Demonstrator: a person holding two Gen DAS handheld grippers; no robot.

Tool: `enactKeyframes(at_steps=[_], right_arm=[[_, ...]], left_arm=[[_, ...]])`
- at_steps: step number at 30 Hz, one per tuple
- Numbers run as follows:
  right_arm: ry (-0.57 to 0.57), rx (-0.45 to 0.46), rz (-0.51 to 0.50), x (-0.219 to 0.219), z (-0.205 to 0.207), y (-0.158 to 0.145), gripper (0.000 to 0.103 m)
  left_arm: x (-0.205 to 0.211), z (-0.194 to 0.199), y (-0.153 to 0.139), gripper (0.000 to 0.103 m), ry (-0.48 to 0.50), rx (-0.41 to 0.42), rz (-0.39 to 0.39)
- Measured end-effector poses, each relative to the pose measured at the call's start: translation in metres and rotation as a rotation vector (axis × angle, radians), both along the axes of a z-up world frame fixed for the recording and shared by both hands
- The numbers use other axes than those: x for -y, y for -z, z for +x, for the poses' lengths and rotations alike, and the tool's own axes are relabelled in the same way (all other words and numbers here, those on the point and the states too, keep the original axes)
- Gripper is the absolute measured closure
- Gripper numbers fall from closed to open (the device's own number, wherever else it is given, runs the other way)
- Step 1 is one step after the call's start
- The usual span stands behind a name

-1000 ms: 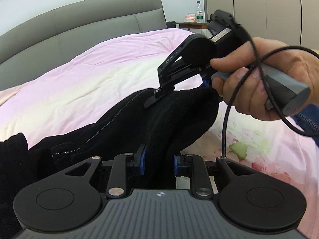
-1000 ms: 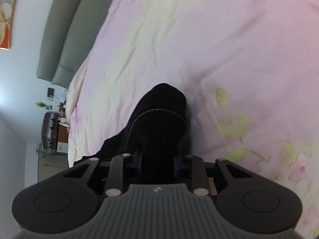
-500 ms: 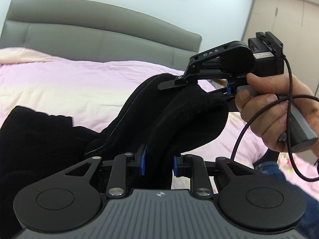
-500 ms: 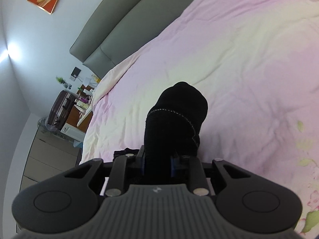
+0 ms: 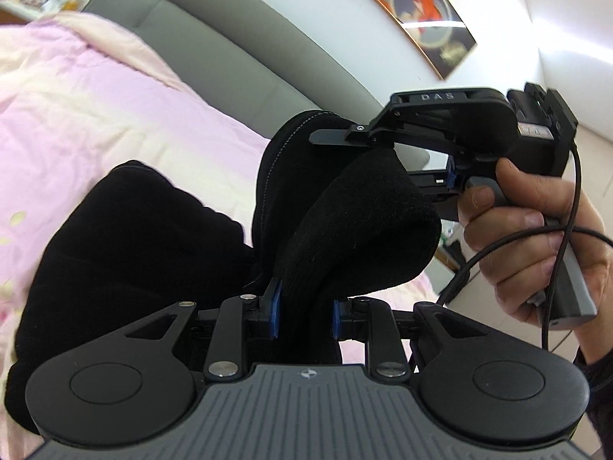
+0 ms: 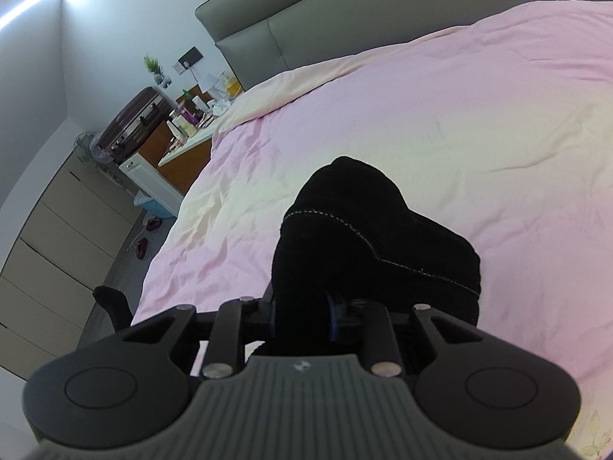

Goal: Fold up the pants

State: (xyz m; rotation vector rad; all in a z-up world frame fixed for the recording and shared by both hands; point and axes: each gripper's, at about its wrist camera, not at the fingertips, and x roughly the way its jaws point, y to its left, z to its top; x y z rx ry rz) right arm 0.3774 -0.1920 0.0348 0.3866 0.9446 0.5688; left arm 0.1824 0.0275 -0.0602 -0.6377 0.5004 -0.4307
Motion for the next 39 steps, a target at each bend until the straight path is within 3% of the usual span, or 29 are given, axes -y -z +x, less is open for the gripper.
enactKeyframes(at_steps=[12, 17, 21, 24, 28, 32, 36, 38, 39], right_arm=[[-0.107, -0.024, -0.118, -0.122, 0.021, 0.034, 0.081], [-0.165, -0.033, -0.136, -0.160, 0.026, 0.051, 0.077], [-0.213, -0.061, -0.211, -0.190, 0.031, 0.084, 0.077], [-0.259, -0.048, -0.288, -0.208, 0.032, 0.112, 0.074], [-0.253, -0.059, -0.223, -0.206, 0.030, 0.108, 0.053], [-0.270, -0.025, -0.172, -0.187, 0.014, 0.084, 0.055], [-0.248, 0.116, -0.237, -0.157, -0.015, 0.062, 0.055], [-0.199, 0.175, -0.289, -0.138, -0.028, 0.060, 0.055], [-0.162, 0.205, -0.324, -0.130, -0.035, 0.061, 0.056]], left_arm=[[-0.067, 0.000, 0.040, 0.076, -0.109, -0.110, -0.221], [-0.084, -0.003, 0.054, 0.076, -0.168, -0.135, -0.248], [-0.092, -0.009, 0.075, 0.075, -0.224, -0.236, -0.290], [-0.087, -0.009, 0.083, 0.075, -0.246, -0.282, -0.274], [-0.085, -0.008, 0.083, 0.073, -0.243, -0.279, -0.282], [-0.086, -0.006, 0.084, 0.073, -0.242, -0.283, -0.282], [-0.089, -0.006, 0.085, 0.073, -0.246, -0.296, -0.291], [-0.088, -0.009, 0.081, 0.072, -0.248, -0.286, -0.245], [-0.085, -0.010, 0.075, 0.071, -0.251, -0.274, -0.184]])
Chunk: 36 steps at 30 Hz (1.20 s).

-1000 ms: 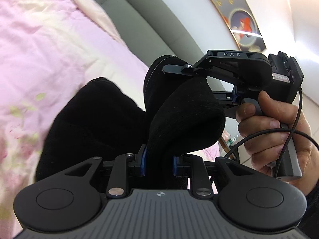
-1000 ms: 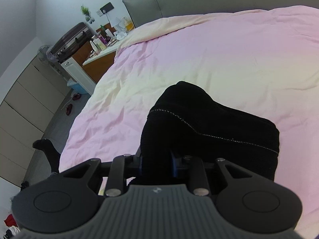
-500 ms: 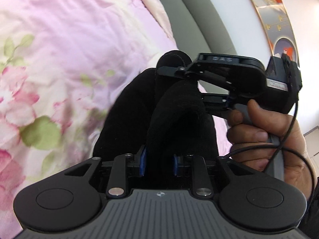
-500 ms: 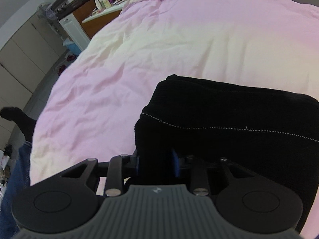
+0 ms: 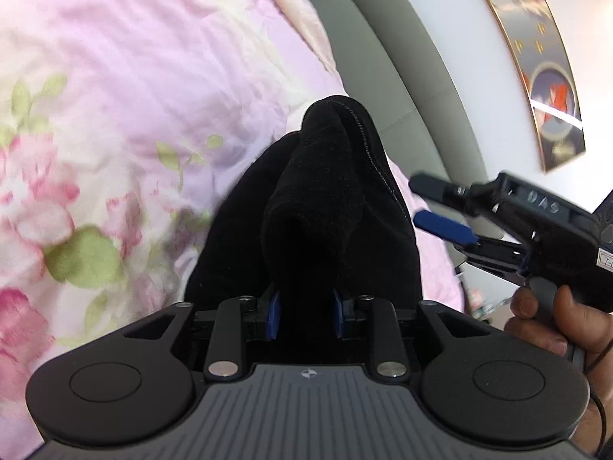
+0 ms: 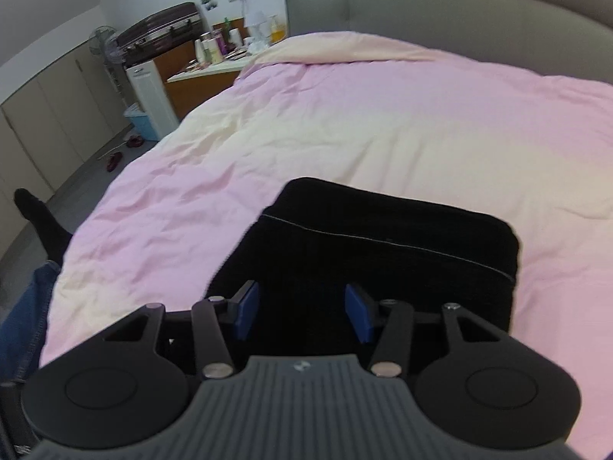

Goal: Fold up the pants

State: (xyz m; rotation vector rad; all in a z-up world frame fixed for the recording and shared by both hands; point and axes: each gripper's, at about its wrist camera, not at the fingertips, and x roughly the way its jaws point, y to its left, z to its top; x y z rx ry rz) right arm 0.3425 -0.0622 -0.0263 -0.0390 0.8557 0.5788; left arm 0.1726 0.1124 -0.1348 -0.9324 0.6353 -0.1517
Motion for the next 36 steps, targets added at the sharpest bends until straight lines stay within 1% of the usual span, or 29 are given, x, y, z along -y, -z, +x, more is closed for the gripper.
enactKeyframes(at_steps=[1, 2, 4, 6, 8, 9, 11, 13, 15, 16, 17, 18, 20, 21, 22, 23, 24, 25, 26, 28, 29, 30, 31, 32, 34, 36], right_arm=[[0.042, 0.053, -0.043, 0.007, -0.009, 0.003, 0.056], [0.073, 0.093, -0.079, 0.011, -0.016, 0.008, 0.055], [0.113, 0.136, -0.118, 0.021, -0.031, 0.023, 0.056], [0.117, 0.152, -0.129, 0.029, -0.046, 0.043, 0.055], [0.108, 0.201, -0.165, 0.032, -0.066, 0.056, 0.054], [0.109, 0.211, -0.169, 0.034, -0.074, 0.061, 0.054], [0.131, 0.204, -0.135, 0.044, -0.084, 0.066, 0.054], [0.144, 0.181, -0.107, 0.054, -0.087, 0.069, 0.054], [0.152, 0.153, -0.080, 0.065, -0.089, 0.072, 0.054], [0.153, 0.139, -0.071, 0.068, -0.089, 0.074, 0.054], [0.156, 0.128, -0.065, 0.070, -0.089, 0.075, 0.054], [0.158, 0.117, -0.059, 0.073, -0.089, 0.075, 0.054], [0.148, 0.093, -0.036, 0.077, -0.091, 0.075, 0.053], [0.135, 0.091, -0.034, 0.077, -0.093, 0.074, 0.053], [0.117, 0.092, -0.034, 0.077, -0.095, 0.072, 0.053], [0.102, 0.097, -0.027, 0.078, -0.096, 0.070, 0.053], [0.092, 0.105, -0.006, 0.081, -0.097, 0.067, 0.054], [0.094, 0.113, 0.021, 0.084, -0.097, 0.064, 0.058], [0.110, 0.128, 0.048, 0.090, -0.098, 0.062, 0.058], [0.164, 0.164, 0.089, 0.100, -0.101, 0.059, 0.058], [0.194, 0.162, 0.098, 0.104, -0.099, 0.061, 0.058], [0.211, 0.135, 0.097, 0.106, -0.097, 0.066, 0.058], [0.218, 0.075, 0.084, 0.106, -0.091, 0.075, 0.058], [0.224, 0.053, 0.083, 0.107, -0.090, 0.082, 0.057], [0.236, 0.060, 0.085, 0.108, -0.095, 0.087, 0.056], [0.230, 0.052, 0.106, 0.110, -0.098, 0.087, 0.055]], left_arm=[[0.004, -0.003, -0.007, 0.068, 0.001, 0.002, 0.058], [0.007, -0.004, -0.011, 0.068, 0.001, 0.001, 0.096], [0.007, -0.006, -0.016, 0.068, 0.004, 0.000, 0.112], [0.006, -0.007, -0.021, 0.067, 0.002, -0.002, 0.129], [0.004, -0.009, -0.028, 0.065, -0.006, -0.009, 0.152], [0.003, -0.009, -0.031, 0.062, -0.008, -0.005, 0.157], [0.000, -0.004, -0.036, 0.042, 0.012, 0.014, 0.165], [-0.006, 0.004, -0.037, 0.035, 0.021, 0.031, 0.155], [-0.010, 0.018, -0.034, 0.035, 0.070, 0.025, 0.103], [-0.010, 0.026, -0.032, 0.049, 0.099, 0.005, 0.105], [-0.007, 0.032, -0.032, 0.062, 0.126, -0.025, 0.141], [-0.004, 0.035, -0.033, 0.064, 0.140, -0.050, 0.192], [-0.003, 0.035, -0.035, 0.066, 0.145, -0.085, 0.227], [-0.002, 0.034, -0.034, 0.066, 0.142, -0.109, 0.246], [0.000, 0.033, -0.034, 0.066, 0.144, -0.133, 0.289], [0.004, 0.032, -0.035, 0.065, 0.148, -0.138, 0.351], [0.009, 0.031, -0.037, 0.064, 0.150, -0.137, 0.433], [0.013, 0.029, -0.038, 0.062, 0.149, -0.139, 0.503], [0.016, 0.029, -0.039, 0.060, 0.144, -0.143, 0.549], [0.017, 0.029, -0.043, 0.056, 0.141, -0.147, 0.587], [0.017, 0.030, -0.045, 0.053, 0.143, -0.148, 0.597], [0.017, 0.030, -0.047, 0.053, 0.145, -0.149, 0.606], [0.019, 0.031, -0.051, 0.052, 0.146, -0.150, 0.621], [0.020, 0.033, -0.054, 0.052, 0.146, -0.154, 0.639], [0.024, 0.031, -0.065, 0.054, 0.126, -0.146, 0.681], [0.030, 0.026, -0.082, 0.056, 0.063, -0.106, 0.773]])
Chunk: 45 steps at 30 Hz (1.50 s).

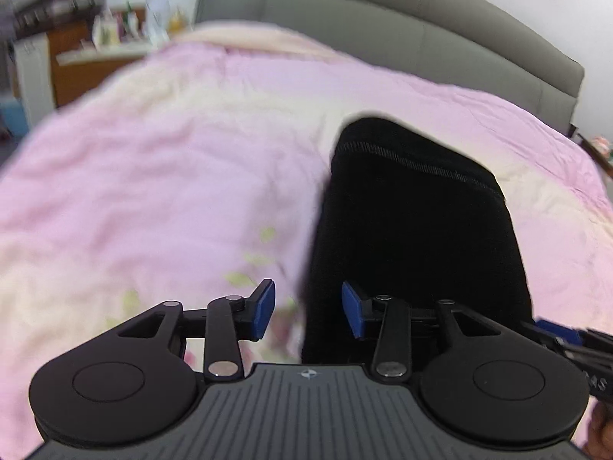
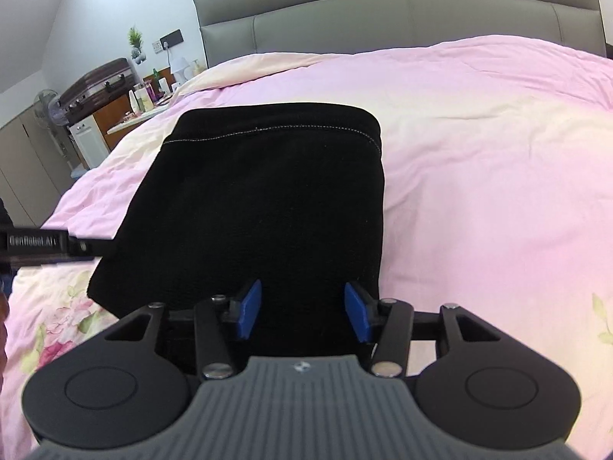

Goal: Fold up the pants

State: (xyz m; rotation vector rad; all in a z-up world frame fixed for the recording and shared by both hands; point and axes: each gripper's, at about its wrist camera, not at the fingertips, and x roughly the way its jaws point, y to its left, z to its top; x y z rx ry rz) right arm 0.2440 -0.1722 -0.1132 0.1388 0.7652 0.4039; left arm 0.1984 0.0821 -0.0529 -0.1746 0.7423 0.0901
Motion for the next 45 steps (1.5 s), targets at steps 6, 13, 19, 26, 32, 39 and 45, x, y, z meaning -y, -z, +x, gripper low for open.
enactKeyframes(at_steps=[6, 13, 19, 26, 32, 39, 45], right_arm=[[-0.033, 0.013, -0.012, -0.002, -0.001, 0.007, 0.053], [-0.018, 0.004, 0.043, 0.007, -0.003, 0.010, 0.051], [-0.036, 0.008, 0.056, 0.009, -0.001, 0.014, 0.046], [-0.054, 0.033, 0.062, 0.007, 0.001, 0.018, 0.043], [-0.060, 0.031, 0.051, 0.005, 0.003, 0.020, 0.037], [-0.020, 0.000, 0.070, 0.012, 0.003, 0.019, 0.038], [0.023, -0.025, 0.107, 0.018, 0.000, 0.009, 0.043]], left_arm=[[0.030, 0.021, -0.043, 0.051, 0.186, 0.159, 0.115], [0.067, 0.078, -0.031, 0.044, 0.347, 0.188, 0.291], [0.047, 0.115, -0.008, 0.046, 0.323, 0.133, 0.201], [-0.003, 0.138, 0.039, 0.009, 0.163, 0.006, -0.032], [-0.016, 0.136, 0.045, 0.002, 0.137, -0.003, -0.097], [0.008, 0.121, 0.009, 0.032, 0.194, 0.027, 0.012], [0.008, 0.108, -0.012, 0.034, 0.178, 0.038, 0.000]])
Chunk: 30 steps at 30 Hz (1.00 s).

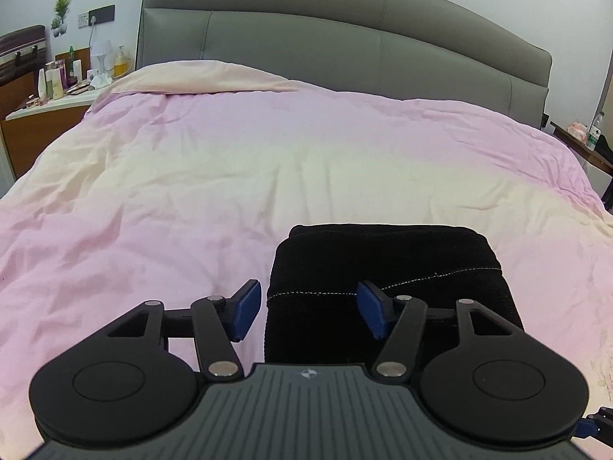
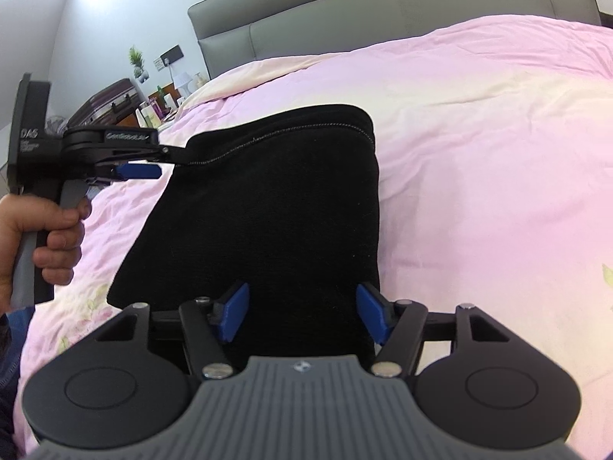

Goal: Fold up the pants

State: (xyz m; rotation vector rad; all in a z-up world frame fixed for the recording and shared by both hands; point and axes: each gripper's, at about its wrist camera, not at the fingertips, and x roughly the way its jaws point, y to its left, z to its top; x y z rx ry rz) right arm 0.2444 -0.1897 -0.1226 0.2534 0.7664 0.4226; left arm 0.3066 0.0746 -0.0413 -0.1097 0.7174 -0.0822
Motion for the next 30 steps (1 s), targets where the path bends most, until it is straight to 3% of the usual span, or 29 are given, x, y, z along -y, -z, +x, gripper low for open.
enactKeyframes(at_steps=[6, 9, 14, 18, 23, 25, 30], right_arm=[[0.033, 0.006, 0.036, 0.014, -0.005, -0.013, 0.043], [0.045, 0.005, 0.048, 0.020, -0.007, -0.016, 0.043], [0.052, -0.012, 0.063, 0.030, -0.004, -0.017, 0.043], [0.063, -0.051, 0.105, 0.038, 0.007, -0.012, 0.043], [0.054, -0.139, 0.183, 0.046, 0.030, -0.001, 0.042], [0.046, -0.182, 0.222, 0.049, 0.042, 0.004, 0.041], [0.009, -0.283, 0.297, 0.056, 0.074, 0.020, 0.037]], left_arm=[[-0.001, -0.012, -0.013, 0.034, 0.000, 0.008, 0.014], [-0.005, -0.014, -0.014, 0.030, 0.002, -0.031, -0.014], [-0.029, -0.017, 0.003, 0.019, 0.016, -0.161, -0.206], [-0.050, -0.015, 0.034, 0.019, 0.018, -0.293, -0.382], [-0.062, -0.006, 0.067, 0.018, 0.052, -0.395, -0.488], [-0.066, -0.004, 0.080, 0.011, 0.056, -0.423, -0.553], [-0.070, -0.002, 0.098, 0.000, 0.061, -0.437, -0.601]])
